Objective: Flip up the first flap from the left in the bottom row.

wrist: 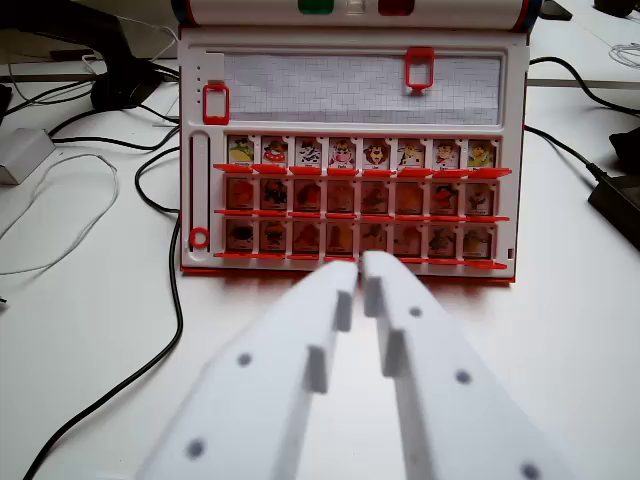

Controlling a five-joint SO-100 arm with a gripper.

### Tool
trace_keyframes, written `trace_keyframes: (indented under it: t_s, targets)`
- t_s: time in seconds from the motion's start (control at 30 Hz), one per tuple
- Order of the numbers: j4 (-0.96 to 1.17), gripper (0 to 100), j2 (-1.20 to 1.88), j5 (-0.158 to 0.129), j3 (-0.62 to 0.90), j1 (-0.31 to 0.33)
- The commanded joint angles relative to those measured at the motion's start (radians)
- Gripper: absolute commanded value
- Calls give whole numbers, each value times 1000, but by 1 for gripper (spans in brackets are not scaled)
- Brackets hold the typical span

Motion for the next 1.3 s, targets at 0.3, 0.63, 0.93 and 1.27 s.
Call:
trace_keyframes:
  t_s: [0.3, 0.63, 0.93, 1.27]
  targets:
    - [-71, 0, -5, -17, 94, 74]
    - [-101, 0, -5, -25, 104, 54]
    - [-74, 0, -5, -18, 98, 40]
    - [-81, 0, -5, -15, 106, 31]
